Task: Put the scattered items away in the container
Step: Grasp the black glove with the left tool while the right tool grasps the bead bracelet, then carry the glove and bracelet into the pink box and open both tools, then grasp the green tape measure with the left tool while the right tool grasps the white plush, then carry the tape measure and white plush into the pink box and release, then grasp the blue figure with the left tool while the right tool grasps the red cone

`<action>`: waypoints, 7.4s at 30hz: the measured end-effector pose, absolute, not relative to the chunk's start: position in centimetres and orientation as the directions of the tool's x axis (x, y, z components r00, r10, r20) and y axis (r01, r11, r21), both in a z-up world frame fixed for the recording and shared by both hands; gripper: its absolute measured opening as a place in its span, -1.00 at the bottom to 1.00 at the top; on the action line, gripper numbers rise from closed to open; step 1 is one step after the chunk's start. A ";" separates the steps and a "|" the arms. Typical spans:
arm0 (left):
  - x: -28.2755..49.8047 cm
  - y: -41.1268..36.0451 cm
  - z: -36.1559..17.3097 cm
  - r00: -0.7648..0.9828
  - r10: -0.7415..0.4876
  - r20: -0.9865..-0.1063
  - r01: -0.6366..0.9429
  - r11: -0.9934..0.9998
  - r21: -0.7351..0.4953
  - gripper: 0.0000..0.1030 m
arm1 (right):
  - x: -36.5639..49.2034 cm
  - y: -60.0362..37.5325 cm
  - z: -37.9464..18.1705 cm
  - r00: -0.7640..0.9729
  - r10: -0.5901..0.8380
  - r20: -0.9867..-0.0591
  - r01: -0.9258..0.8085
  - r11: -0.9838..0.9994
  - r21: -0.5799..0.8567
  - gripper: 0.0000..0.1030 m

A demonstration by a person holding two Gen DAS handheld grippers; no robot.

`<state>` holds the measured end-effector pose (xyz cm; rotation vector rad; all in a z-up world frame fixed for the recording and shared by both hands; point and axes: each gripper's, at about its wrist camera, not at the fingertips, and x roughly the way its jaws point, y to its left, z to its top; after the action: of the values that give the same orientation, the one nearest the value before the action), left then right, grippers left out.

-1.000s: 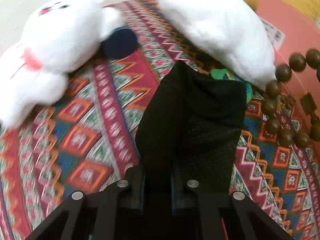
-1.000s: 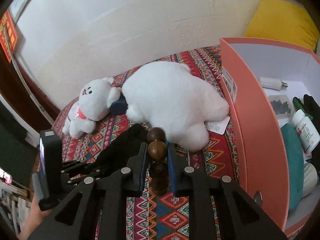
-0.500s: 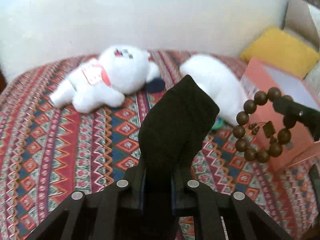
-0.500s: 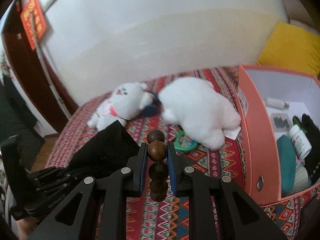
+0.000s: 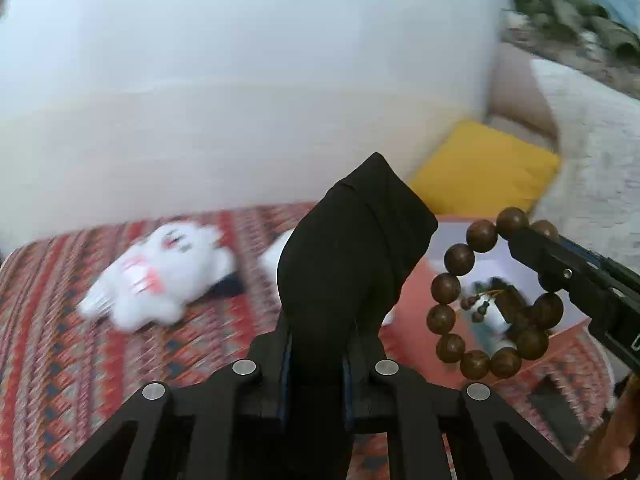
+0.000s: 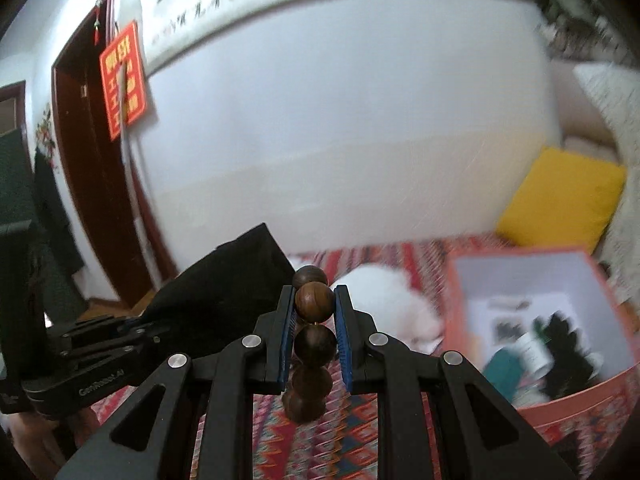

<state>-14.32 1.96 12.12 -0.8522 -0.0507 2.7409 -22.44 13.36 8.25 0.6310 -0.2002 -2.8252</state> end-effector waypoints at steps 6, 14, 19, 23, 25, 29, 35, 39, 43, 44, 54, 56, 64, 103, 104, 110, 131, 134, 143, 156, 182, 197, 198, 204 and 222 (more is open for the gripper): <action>-16.2 11.3 14.0 -0.756 0.371 -0.539 -0.382 -0.919 -0.097 -0.74 | -20.0 18.8 11.5 -0.943 -0.108 -0.316 0.069 -0.989 0.134 -0.62; -20.4 24.1 12.2 -0.657 0.447 -0.607 -0.510 -0.857 -0.080 -0.73 | -22.1 29.0 9.4 -0.913 0.110 -0.393 -0.187 -0.969 0.162 -0.62; -23.9 28.6 10.1 -0.647 0.422 -0.635 -0.521 -0.853 -0.036 -0.25 | -24.9 33.4 6.5 -0.874 0.126 -0.469 -0.244 -0.949 0.199 -0.61; -24.7 28.8 9.1 -0.705 0.338 -0.624 -0.476 -0.877 0.064 0.67 | -26.9 34.5 4.7 -0.811 0.205 -0.548 -0.325 -0.937 0.131 0.06; -24.5 27.6 9.0 -0.718 0.331 -0.613 -0.462 -0.884 0.063 0.75 | -26.8 35.1 4.2 -0.800 0.238 -0.551 -0.366 -0.921 0.134 0.30; -23.7 23.7 9.2 -0.728 0.309 -0.612 -0.419 -0.907 0.041 0.75 | -26.3 34.5 4.7 -0.822 0.192 -0.536 -0.325 -0.931 0.165 0.30; -21.0 14.4 9.4 -0.771 0.215 -0.600 -0.291 -0.956 0.032 0.84 | -25.8 30.4 5.9 -0.853 0.128 -0.507 -0.237 -0.959 0.156 0.36; -19.8 7.7 8.1 -0.780 0.124 -0.614 -0.176 -0.984 0.025 0.87 | -26.5 26.1 6.0 -0.859 0.029 -0.511 -0.133 -0.977 0.169 0.40; -18.5 2.4 4.9 -0.763 0.075 -0.642 -0.093 -0.996 -0.006 0.87 | -27.9 21.6 4.8 -0.833 -0.100 -0.544 -0.016 -0.979 0.205 0.43; -18.3 1.5 3.6 -0.759 0.073 -0.647 -0.079 -0.997 -0.021 0.88 | -28.3 20.3 4.3 -0.820 -0.136 -0.556 0.014 -0.976 0.217 0.43; -23.7 3.4 -7.4 -0.663 0.149 -0.734 -0.142 -0.987 -0.072 0.88 | -33.5 12.9 -2.0 -0.680 -0.226 -0.697 0.098 -0.971 0.219 0.43; -25.9 4.7 -8.8 -0.638 0.157 -0.754 -0.161 -0.984 -0.069 0.88 | -34.5 12.7 -3.5 -0.649 -0.224 -0.727 0.093 -0.972 0.216 0.43; -33.6 9.6 -14.0 -0.565 0.119 -0.816 -0.186 -0.982 -0.014 0.88 | -36.5 14.1 -4.8 -0.633 -0.232 -0.738 0.063 -0.966 0.249 0.44; -16.4 -14.6 -9.5 -0.638 0.076 -0.766 0.023 -0.993 -0.117 0.13 | -45.2 0.7 -18.8 -0.740 0.344 -0.578 0.110 -0.787 -0.608 0.65; -16.5 -14.4 -9.6 -0.636 0.077 -0.768 0.021 -0.993 -0.117 0.13 | -45.8 1.4 -18.8 -0.722 0.374 -0.582 0.085 -0.787 -0.611 0.03; -16.3 -14.6 -8.8 -0.656 0.078 -0.751 0.032 -0.991 -0.131 0.13 | -43.1 2.3 -15.4 -0.735 0.271 -0.622 0.120 -0.850 -0.513 -0.28; -6.1 -16.8 2.6 -0.858 -0.019 -0.513 0.126 -0.976 -0.176 0.13 | -21.3 -3.7 -2.6 -0.716 -0.437 -0.545 0.490 -0.870 0.054 -0.28; -3.0 -16.7 5.3 -0.891 -0.036 -0.453 0.125 -0.978 -0.168 0.13 | -17.6 -4.3 0.1 -0.741 -0.483 -0.465 0.529 -0.848 0.037 -0.27; 2.1 -13.9 9.8 -0.939 -0.101 -0.329 0.129 -0.989 -0.064 0.14 | -10.7 -3.5 4.8 -0.789 -0.510 -0.341 0.544 -0.839 -0.005 -0.27; -3.2 -2.9 14.8 -0.951 0.101 -0.293 -0.083 -0.994 -0.073 0.14 | -9.0 9.8 10.9 -0.912 -0.370 -0.177 0.369 -0.929 0.042 -0.26; -23.4 22.1 9.4 -0.760 0.294 -0.579 -0.344 -0.939 -0.025 0.73 | -24.1 40.6 4.3 -0.845 0.346 -0.407 -0.366 -0.930 -0.032 0.68; -11.4 -8.5 -3.2 -0.710 -0.069 -0.701 0.060 -0.997 0.037 0.84 | -22.4 25.7 7.7 -0.930 -0.087 -0.358 0.019 -0.982 0.189 0.96; -11.5 -10.3 -3.7 -0.705 -0.091 -0.703 0.094 -0.995 0.034 0.84 | -23.0 24.1 7.2 -0.916 -0.157 -0.370 0.078 -0.973 0.219 0.96; -12.9 -17.2 -7.2 -0.671 -0.114 -0.733 0.220 -0.974 -0.049 0.84 | -27.2 12.6 1.5 -0.788 -0.326 -0.523 0.233 -0.943 0.237 0.95; -33.5 -6.1 -15.8 -0.633 0.004 -0.774 0.093 -0.992 -0.081 0.90 | -46.1 6.8 -17.6 -0.596 -0.086 -0.799 -0.068 -0.985 0.157 1.00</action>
<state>-33.48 -6.12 -15.78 -1.3657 -0.1807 2.8786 -46.06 6.76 -17.59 1.4078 -0.2682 -2.7842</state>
